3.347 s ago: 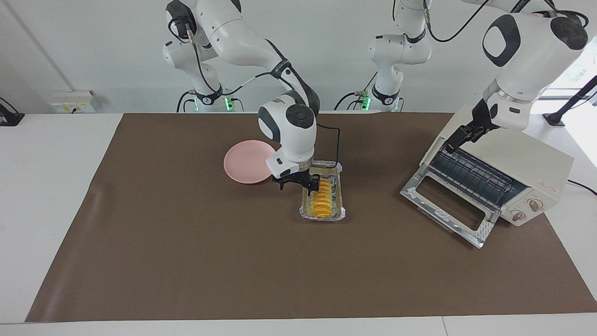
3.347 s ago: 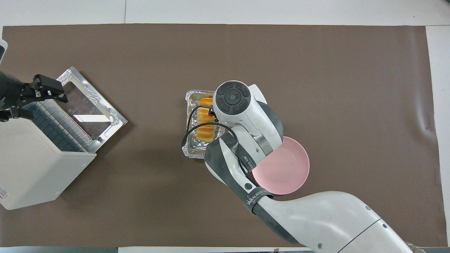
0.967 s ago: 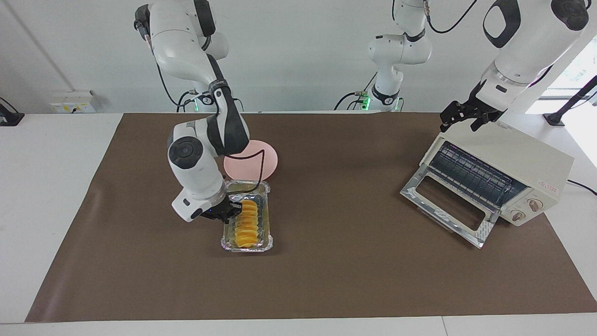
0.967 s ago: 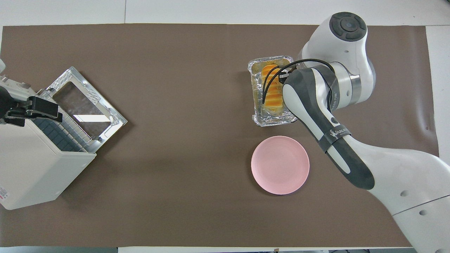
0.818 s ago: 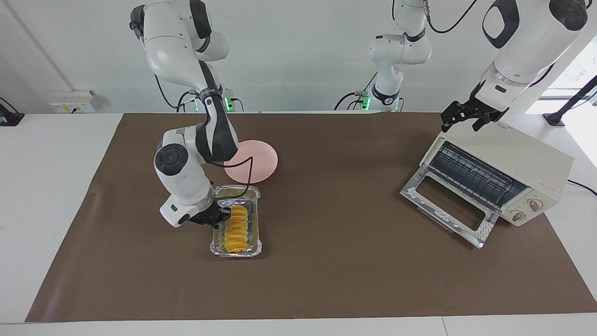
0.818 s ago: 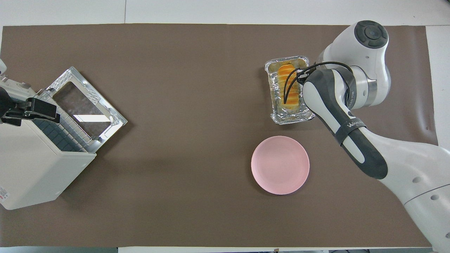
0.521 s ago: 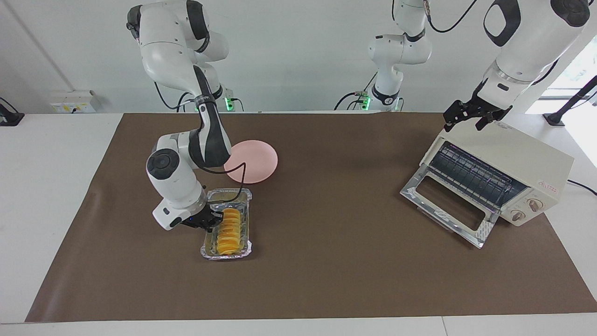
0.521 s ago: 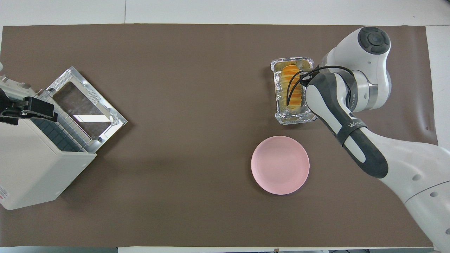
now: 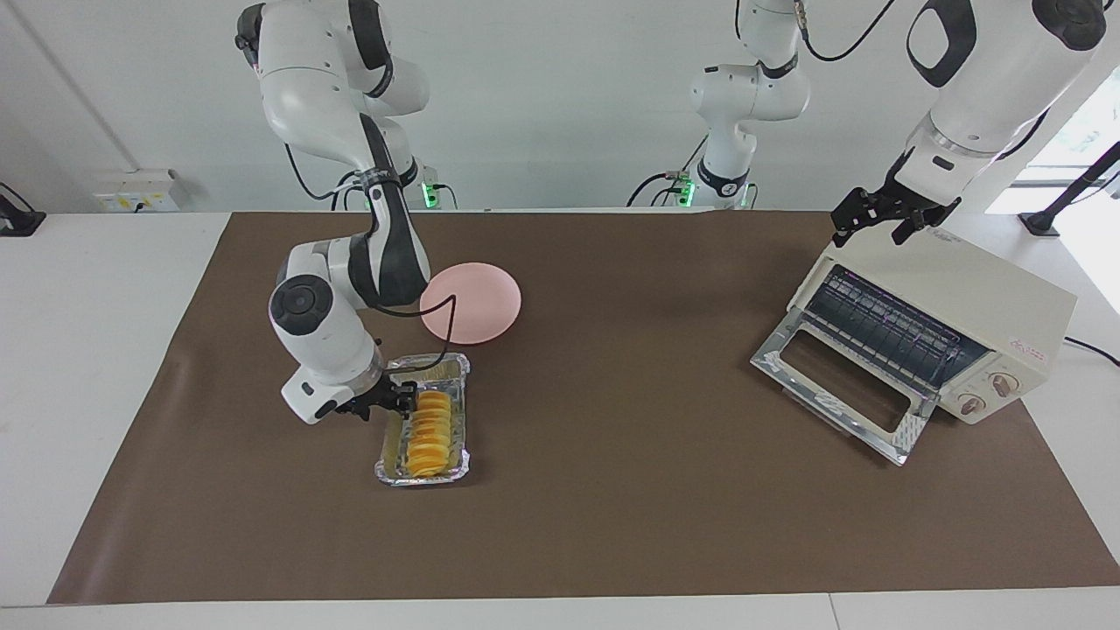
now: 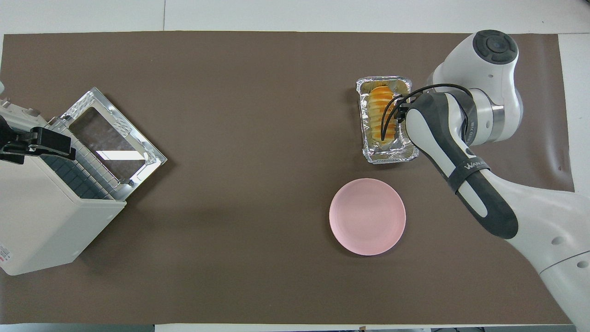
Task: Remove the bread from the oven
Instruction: 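Lower the right gripper into the tray and grasp the bread slices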
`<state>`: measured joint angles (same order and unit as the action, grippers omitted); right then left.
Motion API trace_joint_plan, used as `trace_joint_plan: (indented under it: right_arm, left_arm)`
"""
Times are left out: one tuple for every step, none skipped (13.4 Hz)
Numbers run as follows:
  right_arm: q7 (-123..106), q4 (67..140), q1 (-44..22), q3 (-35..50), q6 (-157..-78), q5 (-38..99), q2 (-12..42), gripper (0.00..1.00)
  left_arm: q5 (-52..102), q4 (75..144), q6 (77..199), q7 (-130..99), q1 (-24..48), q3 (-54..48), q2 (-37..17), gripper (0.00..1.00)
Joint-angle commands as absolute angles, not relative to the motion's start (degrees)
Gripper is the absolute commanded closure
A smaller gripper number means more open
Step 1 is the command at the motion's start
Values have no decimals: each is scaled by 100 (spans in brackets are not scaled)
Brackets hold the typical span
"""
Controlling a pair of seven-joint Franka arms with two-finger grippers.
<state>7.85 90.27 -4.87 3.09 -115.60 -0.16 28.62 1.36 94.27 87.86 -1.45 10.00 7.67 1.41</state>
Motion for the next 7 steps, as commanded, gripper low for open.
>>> trace_joint_plan:
  right_arm:
    - [738,8728,-553,360,-11276,-97,2804,0]
    - [756,8719,-676,360,-11294,-184,2812,0]
    - [817,8727,-712,360,-11337,-280,2830,0]
    - [974,8736,-773,360,-11373,-342,2856,0]
    - [1106,8736,-887,360,-11443,-412,2900,0]
    - [1186,8754,-966,360,-11504,-535,2944,0]
    - [1308,8780,-975,360,-11609,-588,2988,0]
  left_arm:
    - [35,9396,8728,-132,958,765,167,0]
    - [35,9396,8728,-132,958,765,167,0]
    - [35,9396,8728,-132,958,773,167,0]
    - [35,9396,8728,-132,958,765,167,0]
    - [35,9396,8728,-132,958,765,167,0]
    - [35,9396,8728,-132,958,765,167,0]
    - [35,9396,8728,-132,958,765,167,0]
